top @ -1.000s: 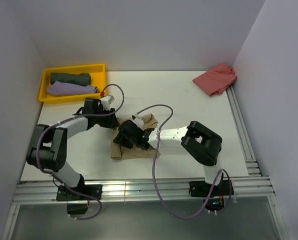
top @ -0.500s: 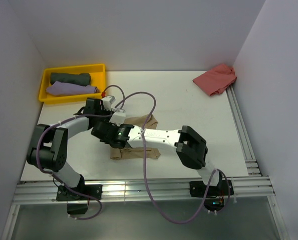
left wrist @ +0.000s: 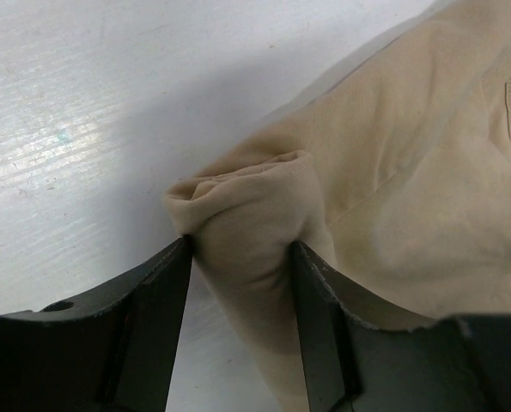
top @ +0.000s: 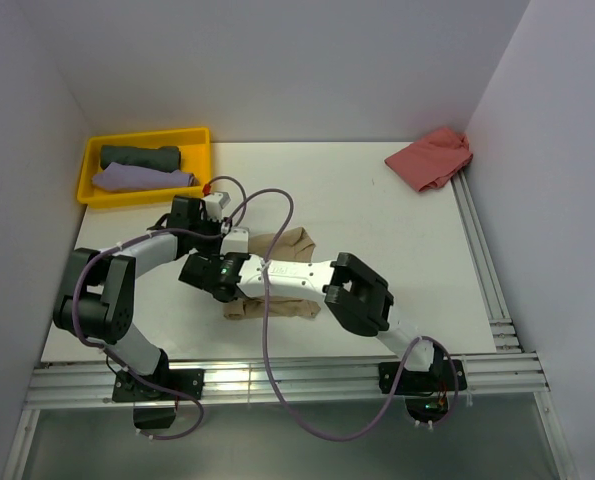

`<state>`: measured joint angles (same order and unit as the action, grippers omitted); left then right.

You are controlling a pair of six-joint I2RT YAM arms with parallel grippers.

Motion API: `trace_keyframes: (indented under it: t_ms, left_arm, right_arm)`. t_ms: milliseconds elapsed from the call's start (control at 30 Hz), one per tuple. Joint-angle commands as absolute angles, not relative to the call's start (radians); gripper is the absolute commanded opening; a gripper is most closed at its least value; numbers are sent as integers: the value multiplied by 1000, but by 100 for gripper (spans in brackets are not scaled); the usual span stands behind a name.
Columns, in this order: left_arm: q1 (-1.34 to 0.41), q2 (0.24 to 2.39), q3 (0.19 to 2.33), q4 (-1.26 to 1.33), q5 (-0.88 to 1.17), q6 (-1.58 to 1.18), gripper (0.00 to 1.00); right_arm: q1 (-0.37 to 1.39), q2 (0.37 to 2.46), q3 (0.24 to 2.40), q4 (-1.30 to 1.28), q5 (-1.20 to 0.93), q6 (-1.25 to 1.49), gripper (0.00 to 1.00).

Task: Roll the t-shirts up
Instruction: Roll the tshirt

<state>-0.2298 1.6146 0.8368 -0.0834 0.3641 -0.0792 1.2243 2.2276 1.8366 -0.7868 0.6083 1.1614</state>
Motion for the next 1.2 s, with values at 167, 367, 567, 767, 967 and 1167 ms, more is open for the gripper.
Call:
trace_keyframes:
  t_ms: [167,367,567,767,967,1167]
  left_arm:
    - [-235,1554,868,-107,325,-52,58]
    - [-229,1526,880,-110,311,-57,60]
    - [-187,1534,916,-132,330,-64,63]
    - [-109,1519,931,-134,362,-75,63]
    - [-74,1479,914,-120,359,-81,63]
    - [-54,1448,890,-101,393,-81,63]
  right_arm:
    - [1239,2318,1902,-882,601,1129,57]
    - [1244,2318,1885,-865,600,1127,56]
    - [1244,2319,1847,-825,566,1117,54]
    - [1238,2287,1761,-744,525,1117,53]
    - [1220,2218,1599,-576,463,1140,29]
    - [1163,2036,1286,-222,321,1187,15]
